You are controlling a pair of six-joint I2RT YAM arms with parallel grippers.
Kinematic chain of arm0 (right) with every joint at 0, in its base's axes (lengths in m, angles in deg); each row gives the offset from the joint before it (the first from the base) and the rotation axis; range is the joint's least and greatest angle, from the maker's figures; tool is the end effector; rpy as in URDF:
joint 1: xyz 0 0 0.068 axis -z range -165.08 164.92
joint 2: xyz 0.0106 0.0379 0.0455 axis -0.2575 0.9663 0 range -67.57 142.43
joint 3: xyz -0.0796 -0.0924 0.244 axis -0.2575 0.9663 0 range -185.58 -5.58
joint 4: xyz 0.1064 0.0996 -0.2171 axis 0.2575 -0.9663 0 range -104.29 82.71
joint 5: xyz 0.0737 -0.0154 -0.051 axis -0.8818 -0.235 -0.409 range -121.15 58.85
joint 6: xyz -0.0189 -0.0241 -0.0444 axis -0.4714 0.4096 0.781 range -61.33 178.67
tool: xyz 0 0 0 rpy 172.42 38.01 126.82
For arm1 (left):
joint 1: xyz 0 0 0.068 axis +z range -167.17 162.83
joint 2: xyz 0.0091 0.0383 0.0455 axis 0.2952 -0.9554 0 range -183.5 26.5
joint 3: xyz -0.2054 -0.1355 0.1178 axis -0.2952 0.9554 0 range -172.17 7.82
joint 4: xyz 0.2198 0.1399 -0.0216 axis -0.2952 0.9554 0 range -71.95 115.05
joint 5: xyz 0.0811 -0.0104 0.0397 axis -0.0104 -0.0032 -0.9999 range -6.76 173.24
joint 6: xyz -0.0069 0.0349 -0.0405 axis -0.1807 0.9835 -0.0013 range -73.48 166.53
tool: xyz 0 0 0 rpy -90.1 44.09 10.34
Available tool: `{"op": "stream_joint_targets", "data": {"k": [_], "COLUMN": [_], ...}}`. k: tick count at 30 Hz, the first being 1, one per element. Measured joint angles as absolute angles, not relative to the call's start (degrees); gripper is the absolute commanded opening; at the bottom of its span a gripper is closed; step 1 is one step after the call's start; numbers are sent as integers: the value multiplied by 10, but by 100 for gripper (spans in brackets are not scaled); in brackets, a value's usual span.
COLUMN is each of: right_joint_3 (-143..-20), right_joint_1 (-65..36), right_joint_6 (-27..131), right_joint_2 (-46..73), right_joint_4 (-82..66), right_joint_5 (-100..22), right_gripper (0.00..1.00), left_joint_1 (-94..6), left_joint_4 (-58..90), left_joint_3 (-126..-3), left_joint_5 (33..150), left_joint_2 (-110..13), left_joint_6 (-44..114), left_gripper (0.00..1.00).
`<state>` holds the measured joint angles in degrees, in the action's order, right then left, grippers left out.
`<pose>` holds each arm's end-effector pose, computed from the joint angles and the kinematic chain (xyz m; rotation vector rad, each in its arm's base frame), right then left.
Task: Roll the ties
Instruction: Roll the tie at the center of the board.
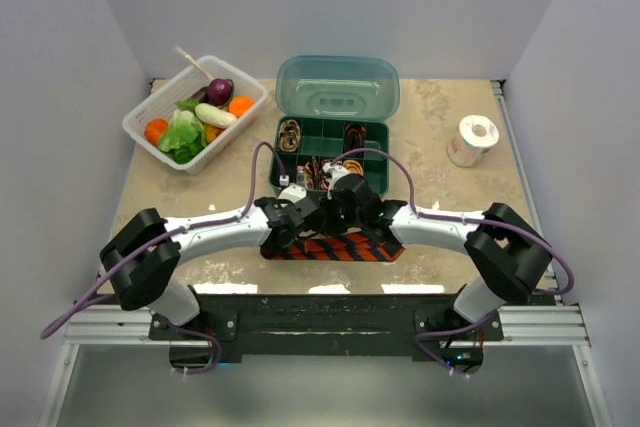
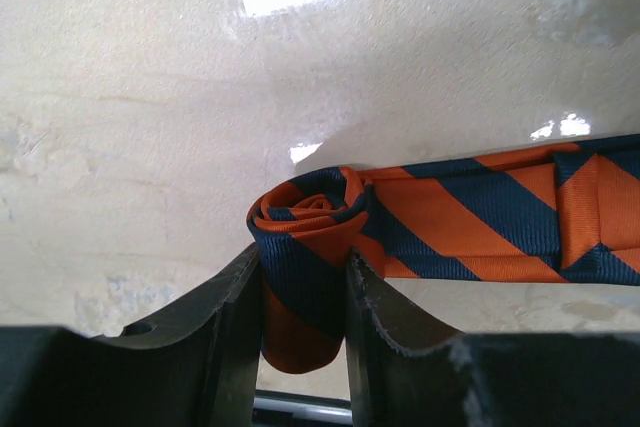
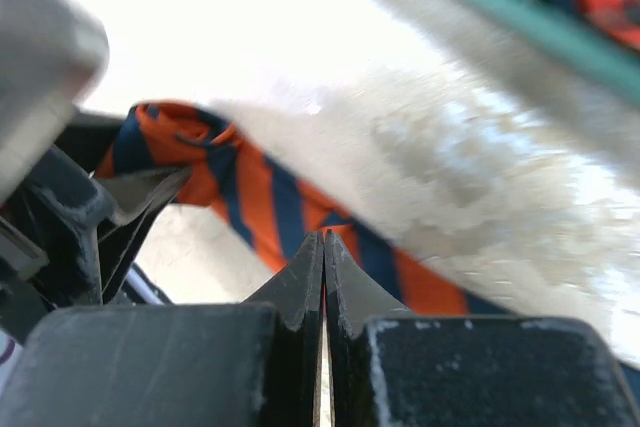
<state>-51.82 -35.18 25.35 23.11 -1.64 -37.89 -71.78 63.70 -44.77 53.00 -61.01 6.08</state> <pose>0.2054 0.2524 0.1802 -0.4183 2.3698 0.8729 0.1658 -0.2024 0.1829 0.2656 2.6130 0.3192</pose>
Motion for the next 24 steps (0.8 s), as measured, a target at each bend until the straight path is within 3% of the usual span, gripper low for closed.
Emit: {"op": "stream_joint_targets", "data": {"k": [19, 24], "right_joint_3": [-479, -471], "right_joint_1": [-300, -287], "right_joint_6": [268, 271], "right_joint_2": [218, 207], "right_joint_4": [-25, -30], "right_joint_5": [-351, -350], "right_gripper": [0, 0], "left_joint_1": [-777, -797], "left_joint_4": [759, 775], "left_joint_3": [-507, -519], "left_joint_5": [463, 450], "left_joint_2": [-698, -723], "left_joint_6": [-12, -24], "left_gripper": [29, 35]}}
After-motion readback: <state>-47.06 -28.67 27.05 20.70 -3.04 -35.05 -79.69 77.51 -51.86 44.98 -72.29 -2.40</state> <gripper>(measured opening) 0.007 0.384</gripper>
